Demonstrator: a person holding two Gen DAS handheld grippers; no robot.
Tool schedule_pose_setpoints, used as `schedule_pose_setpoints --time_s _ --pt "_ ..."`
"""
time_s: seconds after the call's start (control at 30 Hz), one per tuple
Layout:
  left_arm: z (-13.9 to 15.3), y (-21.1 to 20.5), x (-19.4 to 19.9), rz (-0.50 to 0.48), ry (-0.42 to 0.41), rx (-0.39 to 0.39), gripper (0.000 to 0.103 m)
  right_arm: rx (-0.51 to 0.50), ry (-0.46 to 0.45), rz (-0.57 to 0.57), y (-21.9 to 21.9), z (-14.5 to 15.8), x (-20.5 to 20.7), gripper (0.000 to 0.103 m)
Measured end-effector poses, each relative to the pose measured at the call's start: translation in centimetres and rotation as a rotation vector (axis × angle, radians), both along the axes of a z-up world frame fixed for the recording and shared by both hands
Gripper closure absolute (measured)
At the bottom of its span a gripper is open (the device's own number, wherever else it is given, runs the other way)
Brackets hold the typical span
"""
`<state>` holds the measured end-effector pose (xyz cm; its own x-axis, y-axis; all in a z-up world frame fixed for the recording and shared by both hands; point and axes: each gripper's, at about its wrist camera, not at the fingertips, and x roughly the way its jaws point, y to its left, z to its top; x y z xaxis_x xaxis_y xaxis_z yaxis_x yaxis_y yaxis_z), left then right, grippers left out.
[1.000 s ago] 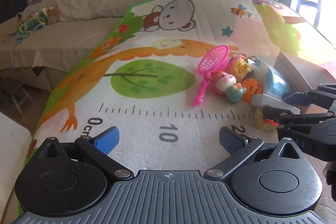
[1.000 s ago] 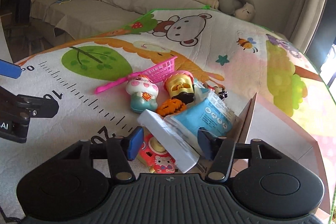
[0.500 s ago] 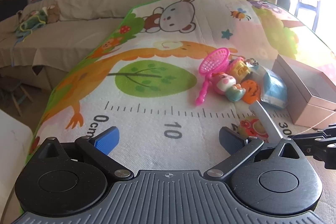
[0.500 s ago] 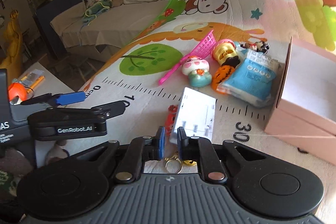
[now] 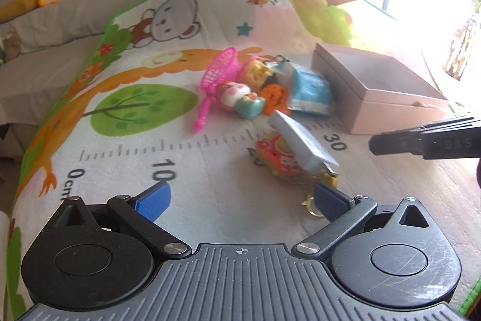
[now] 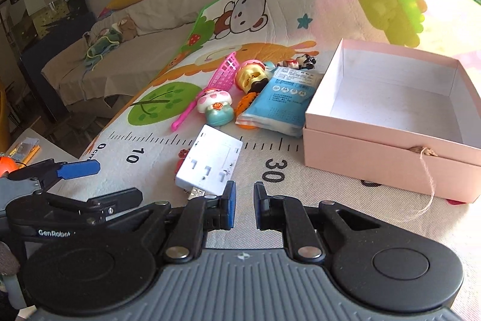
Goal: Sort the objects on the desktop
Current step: 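Lift the white plastic case with the right gripper toward the pink box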
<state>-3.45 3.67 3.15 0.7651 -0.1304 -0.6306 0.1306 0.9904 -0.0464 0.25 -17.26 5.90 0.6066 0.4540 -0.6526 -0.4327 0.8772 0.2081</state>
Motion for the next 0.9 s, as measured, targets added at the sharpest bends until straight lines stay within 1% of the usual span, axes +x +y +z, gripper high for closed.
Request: schedule_pose_setpoints --time_s 0.07,0.1,0.13,0.17,0.2,0.27,0.3,0.33,0.43,0.47,0.53,0.57,0.6,0.67,0.7,0.8,0.9 --pt "-0.4 -1.7 0.9 -0.044 0.008 0.037 0.0 -0.007 -0.017 -0.015 -0.4 0.0 -0.2 0.09" --pt "-0.6 -2.2 1.3 -0.049 0.015 0.057 0.0 -0.003 -0.015 -0.017 -0.5 0.0 -0.1 0.088" --pt "-0.7 -2.7 1.7 -0.049 0.021 0.074 0.0 0.004 -0.01 -0.017 -0.6 0.1 -0.1 0.083" --pt "-0.7 -2.9 1.9 -0.051 0.022 0.083 0.0 0.014 -0.004 -0.017 -0.6 0.2 -0.1 0.074" --pt "-0.6 -3.0 2.0 -0.052 0.02 0.091 0.0 0.023 -0.003 -0.018 -0.5 0.3 0.1 0.068" --pt "-0.6 -2.9 2.0 -0.043 0.021 0.119 0.0 0.049 0.003 -0.002 0.2 0.7 0.7 0.04" --pt "-0.7 -2.8 1.9 -0.033 0.023 0.132 0.0 0.061 0.01 0.004 0.7 0.9 1.3 0.036" --pt "-0.7 -2.5 1.8 -0.026 0.026 0.136 0.0 0.074 0.025 0.006 1.4 0.8 2.0 0.036" --pt "-0.8 -1.8 1.4 -0.015 0.039 0.128 0.0 0.114 0.11 0.021 3.4 0.1 4.4 0.036" --pt "-0.8 -1.6 1.2 -0.013 0.038 0.128 0.0 0.118 0.146 0.015 4.3 -0.6 5.3 0.036" --pt "-0.8 -1.2 0.9 -0.012 0.035 0.123 0.0 0.118 0.188 -0.007 5.1 -1.7 6.4 0.037" --pt "-0.7 -0.9 0.8 -0.018 0.03 0.114 0.0 0.124 0.212 -0.012 5.3 -2.2 6.8 0.047" --pt "-0.7 -0.7 0.6 -0.028 0.027 0.103 0.0 0.136 0.239 -0.007 5.3 -2.6 7.0 0.053" --pt "-0.7 -0.4 0.4 -0.051 0.027 0.079 0.0 0.171 0.27 0.009 4.7 -2.8 6.7 0.054" --pt "-0.8 -0.4 0.4 -0.062 0.029 0.071 0.0 0.178 0.266 0.01 4.2 -2.6 6.3 0.054" --pt "-1.0 -0.6 0.8 -0.087 0.031 0.057 0.0 0.159 0.197 0.003 1.9 -1.4 4.3 0.054" --pt "-1.0 -1.1 1.7 -0.107 0.024 0.049 0.0 0.085 0.13 -0.019 -0.8 -0.3 2.2 0.054"
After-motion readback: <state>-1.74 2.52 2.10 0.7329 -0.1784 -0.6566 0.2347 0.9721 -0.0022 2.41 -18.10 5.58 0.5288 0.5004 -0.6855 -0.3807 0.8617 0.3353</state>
